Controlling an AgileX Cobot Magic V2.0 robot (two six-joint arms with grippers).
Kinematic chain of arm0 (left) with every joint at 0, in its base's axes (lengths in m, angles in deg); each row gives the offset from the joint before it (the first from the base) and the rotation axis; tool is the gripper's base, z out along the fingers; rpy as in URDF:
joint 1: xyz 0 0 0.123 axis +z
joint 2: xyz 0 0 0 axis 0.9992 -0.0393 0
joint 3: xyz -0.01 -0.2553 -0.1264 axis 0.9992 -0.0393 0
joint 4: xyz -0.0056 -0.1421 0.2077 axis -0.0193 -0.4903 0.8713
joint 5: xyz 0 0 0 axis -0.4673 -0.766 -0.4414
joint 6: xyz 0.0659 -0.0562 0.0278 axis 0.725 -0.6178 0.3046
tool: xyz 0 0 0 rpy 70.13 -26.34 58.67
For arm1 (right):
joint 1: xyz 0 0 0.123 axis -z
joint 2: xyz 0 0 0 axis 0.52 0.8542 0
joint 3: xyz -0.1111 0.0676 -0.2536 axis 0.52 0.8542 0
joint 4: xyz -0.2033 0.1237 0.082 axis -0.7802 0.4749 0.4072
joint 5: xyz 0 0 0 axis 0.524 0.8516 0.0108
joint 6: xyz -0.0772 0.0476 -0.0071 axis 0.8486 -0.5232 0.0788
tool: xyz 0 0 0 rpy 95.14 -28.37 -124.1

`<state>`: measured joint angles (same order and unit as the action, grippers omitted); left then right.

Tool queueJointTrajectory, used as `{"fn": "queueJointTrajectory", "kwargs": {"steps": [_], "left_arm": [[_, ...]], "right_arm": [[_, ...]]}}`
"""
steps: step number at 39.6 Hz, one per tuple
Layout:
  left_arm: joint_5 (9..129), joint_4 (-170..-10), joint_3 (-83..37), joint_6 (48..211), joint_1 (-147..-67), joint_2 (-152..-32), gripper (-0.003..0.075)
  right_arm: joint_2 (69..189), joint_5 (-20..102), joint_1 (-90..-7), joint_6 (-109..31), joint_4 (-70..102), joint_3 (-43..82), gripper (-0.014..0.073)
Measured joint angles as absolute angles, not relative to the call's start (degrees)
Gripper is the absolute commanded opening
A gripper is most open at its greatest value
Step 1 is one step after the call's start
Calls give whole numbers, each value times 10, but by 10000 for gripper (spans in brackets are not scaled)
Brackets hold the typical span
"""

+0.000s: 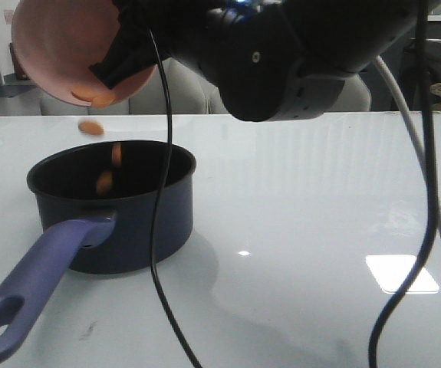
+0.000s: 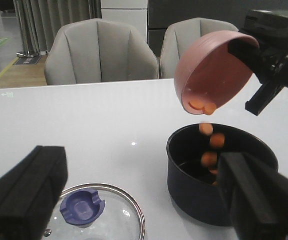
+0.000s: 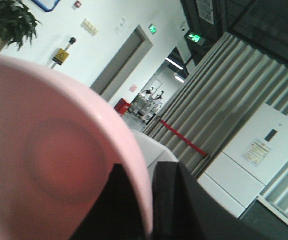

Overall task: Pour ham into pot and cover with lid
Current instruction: 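Tilt the pink bowl with the right gripper to pour carrots into pot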

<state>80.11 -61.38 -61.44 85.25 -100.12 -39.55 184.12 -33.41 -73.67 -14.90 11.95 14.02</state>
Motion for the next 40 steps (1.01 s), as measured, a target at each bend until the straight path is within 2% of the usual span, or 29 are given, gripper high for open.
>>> {"fn": "queueJointTrajectory", "kwargs": {"steps": [16,22,33,40], "left_arm": [[801,-614,-614,852,-1001,-396,648],[801,-614,-614,852,-1001,-396,648],[801,-614,-614,852,-1001,-396,648],[801,-614,-614,852,-1001,-396,648]], "right_arm": [[1843,-361,-737,-142,152,153,142],[1839,-347,-738,-181,229,153,142],[1730,-69,-729,-216,384,155,142],[1652,115,-691,-195,429,156,142]]}}
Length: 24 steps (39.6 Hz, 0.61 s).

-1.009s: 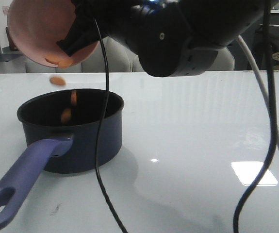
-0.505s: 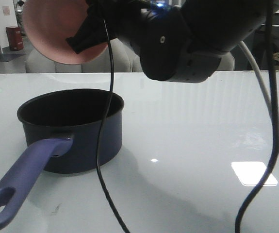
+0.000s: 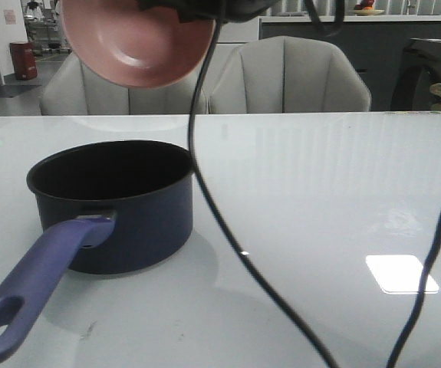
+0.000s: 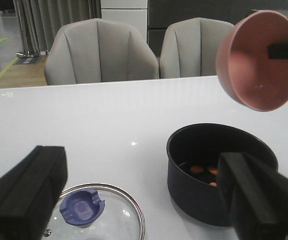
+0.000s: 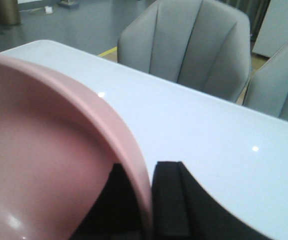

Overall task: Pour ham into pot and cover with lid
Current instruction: 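Tilt the pink bowl with the right gripper to pour carrots into pot, then carry the empty bowl back and set it down, right gripper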

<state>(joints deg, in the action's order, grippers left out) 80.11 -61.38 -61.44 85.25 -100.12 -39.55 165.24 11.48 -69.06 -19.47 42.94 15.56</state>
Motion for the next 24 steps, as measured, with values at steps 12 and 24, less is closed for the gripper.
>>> {"fn": "queueJointTrajectory", "kwargs": {"steps": [12,24], "left_arm": [[801,-614,-614,852,-1001,-396,648],[801,-614,-614,852,-1001,-396,648]], "right_arm": [[1575,409,-588,-188,432,156,142],[1565,568,-494,-276,299,156,142]]}}
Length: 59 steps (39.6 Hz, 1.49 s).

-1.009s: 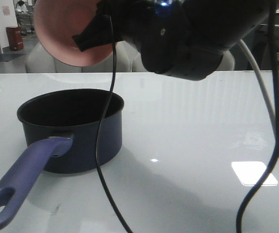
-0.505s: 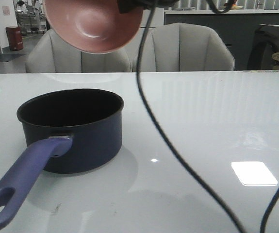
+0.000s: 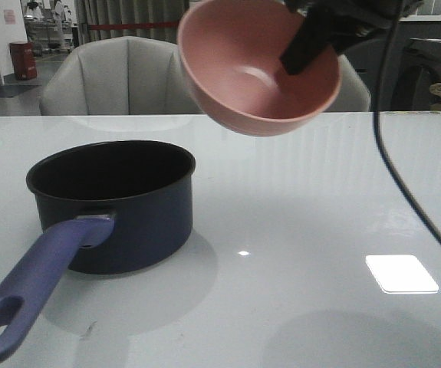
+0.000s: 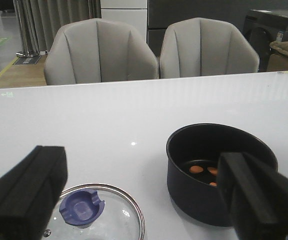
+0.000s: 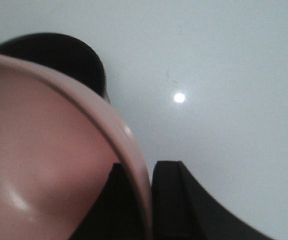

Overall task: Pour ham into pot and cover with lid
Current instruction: 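Carry the empty bowl back and set it down, right gripper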

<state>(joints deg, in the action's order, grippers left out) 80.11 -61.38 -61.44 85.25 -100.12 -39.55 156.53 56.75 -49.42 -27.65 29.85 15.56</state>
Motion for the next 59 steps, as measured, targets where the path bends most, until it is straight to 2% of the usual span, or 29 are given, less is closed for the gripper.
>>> {"fn": "queueJointTrajectory", "kwargs": {"steps": [25,42,50,57,59], "left_arm": [[801,-614,-614,852,-1001,-396,648],[801,-614,-614,852,-1001,-396,648],[801,-614,-614,852,-1001,-396,648],[801,-614,-614,852,-1001,-396,648],[801,-614,-614,852,-1001,-396,648]], "right_arm": [[1592,720,-304,-398,202,156,142],[1685,736,-294,-464,142,156,151],[1721,734,-294,-474,142,156,251],[1748,733,-294,-474,145,156,464],[1749,732,-294,-474,146,156,502]]}}
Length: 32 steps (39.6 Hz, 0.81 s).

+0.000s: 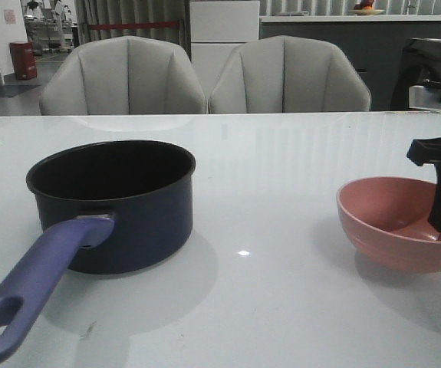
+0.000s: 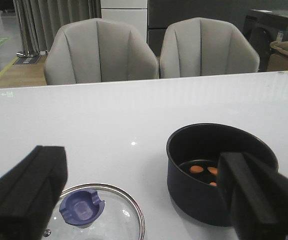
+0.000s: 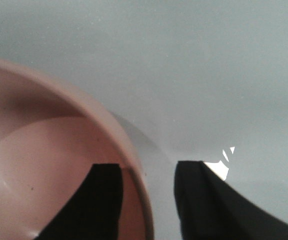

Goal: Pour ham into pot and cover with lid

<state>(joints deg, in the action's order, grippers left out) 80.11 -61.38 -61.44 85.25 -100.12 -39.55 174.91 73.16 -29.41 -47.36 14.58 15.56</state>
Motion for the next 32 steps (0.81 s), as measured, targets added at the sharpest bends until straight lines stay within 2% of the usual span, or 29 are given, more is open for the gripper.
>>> {"fn": "queueJointTrajectory", "kwargs": {"steps": [15,21,32], "left_arm": [[801,-614,-614,852,-1001,-396,648],[801,-614,-614,852,-1001,-396,648],[801,-614,-614,852,-1001,-396,648]], "right_arm": [[1704,737,-297,-457,145,135,517],[1631,713,-318,-450,142,153,511],[1456,593,-409,-444,142,263,511]]}}
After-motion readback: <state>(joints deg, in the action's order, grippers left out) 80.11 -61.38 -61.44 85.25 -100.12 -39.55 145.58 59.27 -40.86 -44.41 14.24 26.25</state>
